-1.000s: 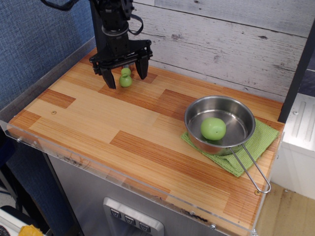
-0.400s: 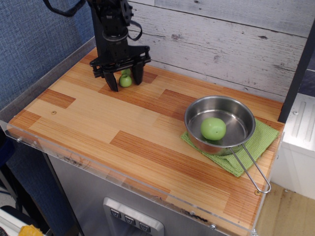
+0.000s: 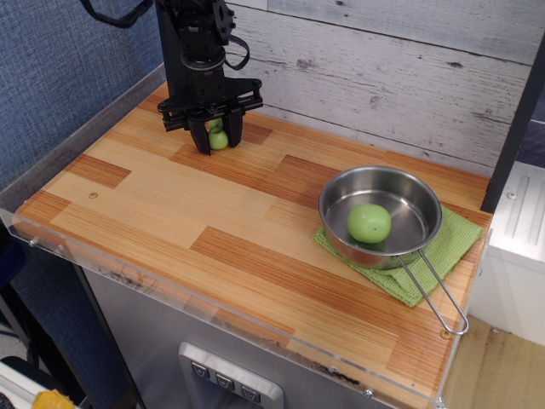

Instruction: Moves the green tool from the top left to the bottom left.

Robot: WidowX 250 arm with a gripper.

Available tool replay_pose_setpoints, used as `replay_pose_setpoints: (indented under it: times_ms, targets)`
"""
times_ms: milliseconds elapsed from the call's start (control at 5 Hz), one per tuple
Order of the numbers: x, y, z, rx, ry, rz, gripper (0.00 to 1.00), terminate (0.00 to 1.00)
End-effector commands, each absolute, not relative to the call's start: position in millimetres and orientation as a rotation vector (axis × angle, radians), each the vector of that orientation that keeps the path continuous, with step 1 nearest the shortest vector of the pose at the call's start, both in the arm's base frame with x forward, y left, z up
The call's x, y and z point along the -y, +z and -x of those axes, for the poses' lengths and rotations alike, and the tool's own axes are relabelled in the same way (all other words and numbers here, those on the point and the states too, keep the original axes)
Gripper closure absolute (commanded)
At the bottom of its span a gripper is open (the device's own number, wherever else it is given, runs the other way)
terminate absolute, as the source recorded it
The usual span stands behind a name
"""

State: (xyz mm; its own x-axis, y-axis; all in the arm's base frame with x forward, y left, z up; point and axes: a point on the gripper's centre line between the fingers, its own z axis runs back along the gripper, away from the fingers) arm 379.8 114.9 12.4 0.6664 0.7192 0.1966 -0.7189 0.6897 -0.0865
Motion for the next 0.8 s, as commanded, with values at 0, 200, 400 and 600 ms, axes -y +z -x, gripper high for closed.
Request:
replay_pose_setpoints:
  times_ms: [0,200,400,600]
  targets:
    - [-94,51,-372,0.294,0.768,0.042,1.0,0.0]
    - [-79,72,-364,0.331,0.735,0.062,1.0,0.0]
    - [-62,90,-346,0.353,0.705,0.085,1.0,0.0]
    - [-53,103,-324,0.362,0.681,0.081,1.0,0.0]
